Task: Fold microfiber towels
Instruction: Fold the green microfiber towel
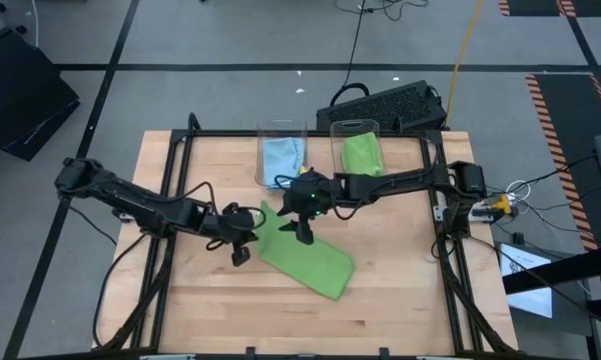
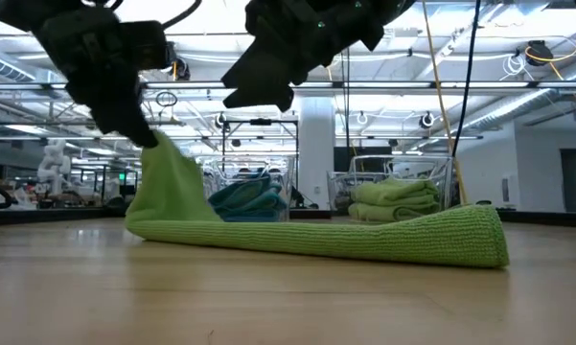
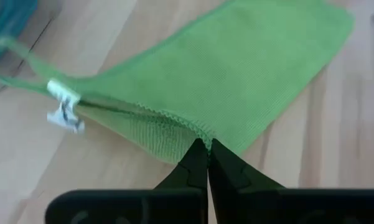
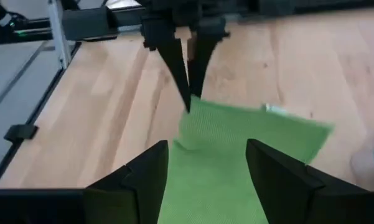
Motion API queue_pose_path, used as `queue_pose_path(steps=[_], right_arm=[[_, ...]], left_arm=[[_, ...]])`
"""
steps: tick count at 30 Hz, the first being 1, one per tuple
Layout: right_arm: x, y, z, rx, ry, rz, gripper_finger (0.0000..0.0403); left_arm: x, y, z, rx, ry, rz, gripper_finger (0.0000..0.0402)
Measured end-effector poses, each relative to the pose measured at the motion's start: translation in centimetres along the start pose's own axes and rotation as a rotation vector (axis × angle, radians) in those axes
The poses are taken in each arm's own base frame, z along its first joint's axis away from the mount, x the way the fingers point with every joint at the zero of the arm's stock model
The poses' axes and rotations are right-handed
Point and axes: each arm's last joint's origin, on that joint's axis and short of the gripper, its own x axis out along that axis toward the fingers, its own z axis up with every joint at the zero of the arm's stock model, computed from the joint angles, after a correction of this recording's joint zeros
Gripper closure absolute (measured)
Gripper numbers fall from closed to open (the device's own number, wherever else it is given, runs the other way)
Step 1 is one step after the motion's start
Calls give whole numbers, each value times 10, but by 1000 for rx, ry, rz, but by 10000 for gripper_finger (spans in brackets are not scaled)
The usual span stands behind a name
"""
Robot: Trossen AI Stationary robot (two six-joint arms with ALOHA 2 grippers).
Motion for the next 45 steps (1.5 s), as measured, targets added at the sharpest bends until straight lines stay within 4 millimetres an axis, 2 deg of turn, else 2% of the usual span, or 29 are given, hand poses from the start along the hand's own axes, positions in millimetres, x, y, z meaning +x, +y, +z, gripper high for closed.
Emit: queue_pose_path(steps=[8, 13, 16, 24, 27, 34, 40, 45], right_arm=[[16, -13, -10, -157, 7, 91, 192], [23, -32, -19, -243, 28, 86, 192], [22, -42, -17, -305, 4, 87, 191], [24, -53, -21, -381, 4, 92, 135], [29, -53, -21, -402, -14, 90, 127], [42, -57, -29, -387, 30, 78, 141], [42, -57, -32, -418, 59, 85, 156], [42, -57, -32, -423, 63, 73, 191]], left_arm=[[13, -11, -5, 54, 15, -23, 401], [19, -17, -6, 66, 5, -43, 401], [22, -20, -7, 80, 0, -55, 401], [26, -23, -7, 100, -3, -86, 400], [26, -24, -6, 108, -11, -104, 401], [26, -24, -6, 121, -3, -117, 400], [26, -25, -6, 123, 1, -124, 400], [26, -25, -6, 123, -1, -125, 400]])
